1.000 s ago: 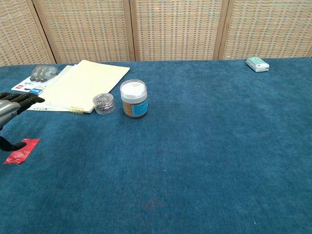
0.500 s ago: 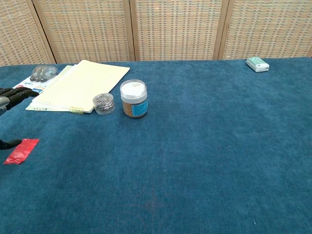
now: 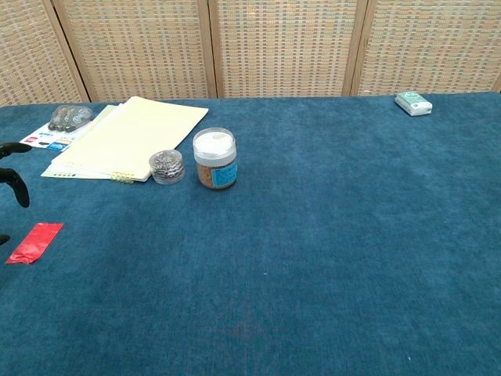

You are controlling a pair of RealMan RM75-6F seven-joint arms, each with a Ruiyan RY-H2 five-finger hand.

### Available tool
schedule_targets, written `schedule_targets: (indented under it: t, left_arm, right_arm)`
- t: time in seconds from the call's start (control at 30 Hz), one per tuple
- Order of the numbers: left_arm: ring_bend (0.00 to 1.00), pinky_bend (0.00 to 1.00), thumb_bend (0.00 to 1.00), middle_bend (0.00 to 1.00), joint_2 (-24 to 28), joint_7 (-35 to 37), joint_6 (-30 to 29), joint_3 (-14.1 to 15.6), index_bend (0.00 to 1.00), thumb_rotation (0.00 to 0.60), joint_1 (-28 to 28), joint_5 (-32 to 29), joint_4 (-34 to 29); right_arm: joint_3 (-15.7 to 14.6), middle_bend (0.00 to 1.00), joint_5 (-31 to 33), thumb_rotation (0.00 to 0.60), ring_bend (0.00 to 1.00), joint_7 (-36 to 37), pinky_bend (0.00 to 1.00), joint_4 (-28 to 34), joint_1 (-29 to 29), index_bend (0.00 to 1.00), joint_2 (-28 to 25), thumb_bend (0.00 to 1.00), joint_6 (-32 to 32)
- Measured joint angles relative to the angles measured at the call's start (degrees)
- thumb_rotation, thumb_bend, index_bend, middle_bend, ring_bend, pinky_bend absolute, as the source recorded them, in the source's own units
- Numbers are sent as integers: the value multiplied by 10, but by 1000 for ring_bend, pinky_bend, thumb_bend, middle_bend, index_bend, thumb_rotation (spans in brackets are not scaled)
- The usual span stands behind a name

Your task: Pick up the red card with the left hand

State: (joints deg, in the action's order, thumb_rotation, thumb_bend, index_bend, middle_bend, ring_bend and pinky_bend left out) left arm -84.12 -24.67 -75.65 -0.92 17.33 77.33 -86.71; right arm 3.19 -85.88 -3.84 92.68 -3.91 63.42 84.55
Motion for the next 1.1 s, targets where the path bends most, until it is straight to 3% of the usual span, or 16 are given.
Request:
schedule_targets:
  t: [1.1]
  left_arm:
    - [0,0,330,0,-88,-3,33,-4,509,600,0,-4,133]
  right_arm:
    - [0,0,-2,600,0,5,0,-1,0,0,-1,78,0]
